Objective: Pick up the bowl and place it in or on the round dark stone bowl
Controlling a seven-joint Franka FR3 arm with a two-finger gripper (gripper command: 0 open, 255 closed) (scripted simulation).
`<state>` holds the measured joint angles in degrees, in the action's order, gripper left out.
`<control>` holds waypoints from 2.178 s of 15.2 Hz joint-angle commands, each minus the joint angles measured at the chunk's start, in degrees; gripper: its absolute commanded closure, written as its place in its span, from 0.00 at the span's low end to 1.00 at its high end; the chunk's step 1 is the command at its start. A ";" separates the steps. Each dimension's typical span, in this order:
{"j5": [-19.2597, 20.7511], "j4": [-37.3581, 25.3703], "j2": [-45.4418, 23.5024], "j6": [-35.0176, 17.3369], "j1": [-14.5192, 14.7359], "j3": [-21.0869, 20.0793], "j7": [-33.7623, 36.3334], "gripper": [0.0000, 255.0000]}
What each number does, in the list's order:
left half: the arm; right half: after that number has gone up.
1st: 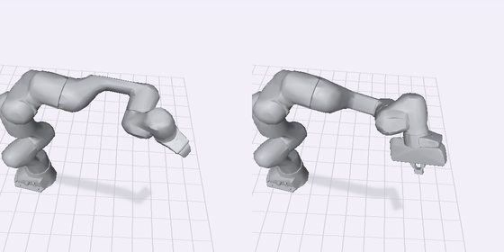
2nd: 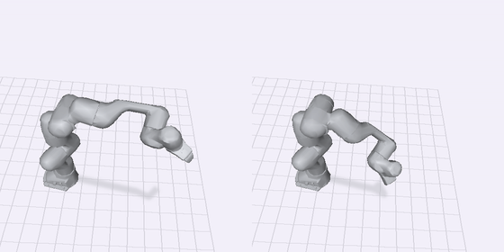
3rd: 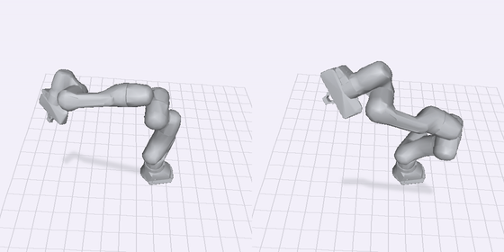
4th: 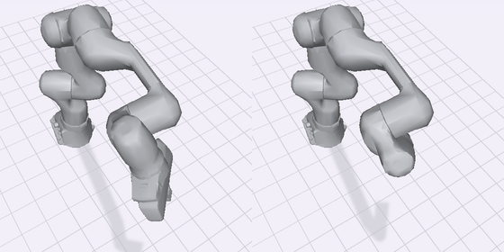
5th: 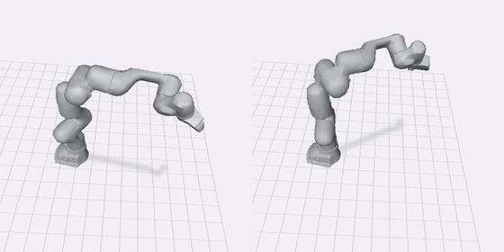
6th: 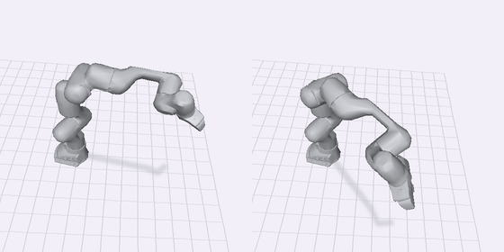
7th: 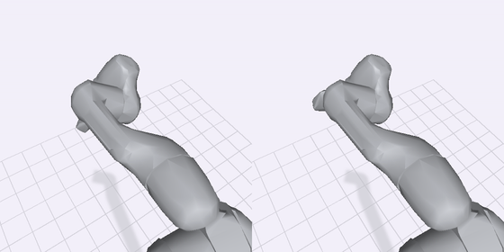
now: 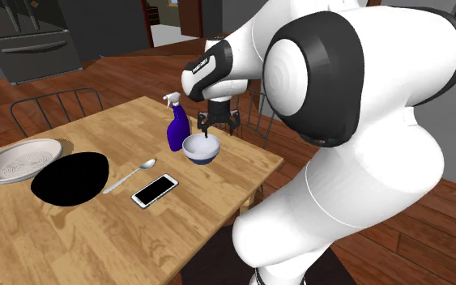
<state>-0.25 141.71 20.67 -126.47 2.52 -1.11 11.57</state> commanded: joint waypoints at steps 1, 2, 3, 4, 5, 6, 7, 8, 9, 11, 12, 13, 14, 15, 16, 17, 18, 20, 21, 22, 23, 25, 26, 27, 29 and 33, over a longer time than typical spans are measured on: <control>0.01 1.11 -0.87 -2.04 -0.04 0.07 -0.11 0.00; 0.01 1.51 -1.34 -2.90 -0.04 0.06 -0.10 0.00; 0.02 1.89 -1.82 -3.76 -0.05 0.06 -0.10 0.00; 0.02 2.10 -2.10 -4.26 -0.05 0.05 -0.10 0.00; 0.02 2.10 -2.10 -4.25 -0.05 0.05 -0.10 0.00; 0.02 2.10 -2.10 -4.26 -0.05 0.05 -0.10 0.00; 0.02 2.10 -2.10 -4.26 -0.05 0.05 -0.10 0.00; 0.02 2.10 -2.10 -4.26 -0.05 0.05 -0.10 0.00; 0.02 2.10 -2.10 -4.26 -0.05 0.05 -0.10 0.00; 0.02 2.10 -2.09 -4.25 -0.05 0.05 -0.10 0.00; 0.02 2.10 -2.09 -4.25 -0.05 0.05 -0.10 0.00; 0.02 2.10 -2.09 -4.25 -0.05 0.05 -0.10 1.00; 0.02 2.10 -2.09 -4.25 -0.05 0.05 -0.10 1.00; 0.02 2.10 -2.09 -4.25 -0.05 0.05 -0.10 1.00; 0.02 2.10 -2.09 -4.25 -0.05 0.05 -0.10 1.00; 0.02 2.10 -2.09 -4.25 -0.05 0.05 -0.10 1.00; 0.02 2.10 -2.09 -4.25 -0.05 0.05 -0.10 1.00; 0.02 2.10 -2.10 -4.25 -0.05 0.05 -0.10 1.00; 0.02 2.10 -2.09 -4.25 -0.05 0.05 -0.10 1.00; 0.02 2.10 -2.10 -4.26 -0.05 0.06 -0.09 1.00; 0.02 1.64 -1.69 -3.39 -0.05 0.06 -0.10 1.00; 0.01 0.68 -0.95 -1.68 -0.04 0.07 -0.11 1.00; 0.01 0.19 -0.59 -0.84 -0.04 0.08 -0.12 1.00; 0.01 -0.32 -0.26 0.01 -0.04 0.08 -0.12 1.00; 0.00 -1.37 0.37 1.69 -0.04 0.10 -0.13 1.00; 0.00 -3.61 1.44 5.00 -0.04 0.12 -0.15 1.00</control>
<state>-0.25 138.27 21.78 -121.99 2.48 -1.00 11.42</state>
